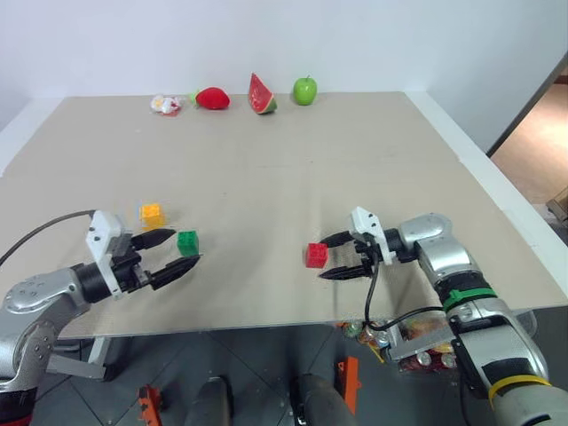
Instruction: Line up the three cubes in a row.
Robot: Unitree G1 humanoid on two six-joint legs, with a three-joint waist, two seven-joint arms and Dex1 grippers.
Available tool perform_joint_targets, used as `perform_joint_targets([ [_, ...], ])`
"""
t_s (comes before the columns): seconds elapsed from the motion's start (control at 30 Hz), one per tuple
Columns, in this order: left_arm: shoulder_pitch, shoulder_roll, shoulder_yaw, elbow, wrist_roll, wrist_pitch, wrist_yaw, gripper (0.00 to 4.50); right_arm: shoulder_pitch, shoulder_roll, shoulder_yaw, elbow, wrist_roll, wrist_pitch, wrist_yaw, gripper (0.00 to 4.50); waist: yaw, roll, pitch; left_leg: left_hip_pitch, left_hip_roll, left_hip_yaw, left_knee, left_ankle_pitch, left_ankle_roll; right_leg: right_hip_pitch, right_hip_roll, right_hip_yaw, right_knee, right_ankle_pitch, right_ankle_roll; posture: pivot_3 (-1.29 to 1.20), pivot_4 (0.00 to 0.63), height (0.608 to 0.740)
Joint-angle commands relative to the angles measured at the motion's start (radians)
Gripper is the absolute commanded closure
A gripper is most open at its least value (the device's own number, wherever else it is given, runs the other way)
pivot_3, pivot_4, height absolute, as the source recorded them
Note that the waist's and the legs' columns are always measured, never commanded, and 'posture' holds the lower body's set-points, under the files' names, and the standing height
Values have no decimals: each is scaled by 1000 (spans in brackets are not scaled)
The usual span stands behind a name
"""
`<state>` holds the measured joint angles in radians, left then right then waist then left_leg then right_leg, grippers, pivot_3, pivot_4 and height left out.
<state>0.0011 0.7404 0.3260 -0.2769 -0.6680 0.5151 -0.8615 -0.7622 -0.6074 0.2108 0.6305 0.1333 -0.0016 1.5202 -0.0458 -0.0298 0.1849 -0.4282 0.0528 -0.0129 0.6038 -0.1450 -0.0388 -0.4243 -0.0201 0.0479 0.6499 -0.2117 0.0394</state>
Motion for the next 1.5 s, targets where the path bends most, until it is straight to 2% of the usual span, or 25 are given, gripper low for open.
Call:
perform_joint_targets([
  [0.03, 23, 37, 73, 43, 29, -43, -20, 62, -13, -95, -82, -126, 80, 62, 73, 683, 2, 0, 0, 0, 0, 1, 0, 0, 0, 0, 0, 0, 0, 0, 0, 0, 150, 740],
  [0.23, 39, 51, 92, 124, 76, -92, -49, 62, -28, -177, -163, -277, 196, 170, 48, 683, 2, 0, 0, 0, 0, 3, -1, -1, -2, -2, -2, 0, 0, -1, 0, 0, 150, 740],
  [0.4, 5, 50, 26, 199, 136, -138, -94, 62, 7, -116, -205, -510, 323, 322, -67, 683, 0, 0, 0, 0, 2, 5, -1, -1, -2, -3, -2, 1, 0, -1, -1, 0, 150, 740],
  [0.67, -148, 18, -93, 403, 242, -259, -145, 62, 128, -20, -181, -789, 408, 464, -235, 683, 12, 0, 0, -3, 2, 6, -1, -2, -2, -5, -2, 0, 0, -1, 0, 0, 150, 740],
  [1.03, -445, 6, -254, 732, 352, -355, -316, 62, 189, -25, -193, -873, 435, 497, -305, 683, 23, -1, -1, -4, 3, 7, -1, -2, -2, -6, -1, 1, 0, -1, 0, 0, 150, 740],
  [1.37, -579, -77, -341, 865, 410, -395, -399, 62, 208, -32, -187, -904, 445, 502, -339, 683, 23, -2, -1, -8, 3, 6, 3, -1, -2, -8, 1, 2, 0, 1, 3, 0, 150, 740],
  [1.5, -589, -81, -345, 876, 402, -381, -444, 954, 212, -35, -188, -911, 447, 505, -349, 628, 23, -2, -1, -9, 3, 6, 6, -1, -2, -8, 1, 3, 0, 2, 5, 0, 150, 740],
])
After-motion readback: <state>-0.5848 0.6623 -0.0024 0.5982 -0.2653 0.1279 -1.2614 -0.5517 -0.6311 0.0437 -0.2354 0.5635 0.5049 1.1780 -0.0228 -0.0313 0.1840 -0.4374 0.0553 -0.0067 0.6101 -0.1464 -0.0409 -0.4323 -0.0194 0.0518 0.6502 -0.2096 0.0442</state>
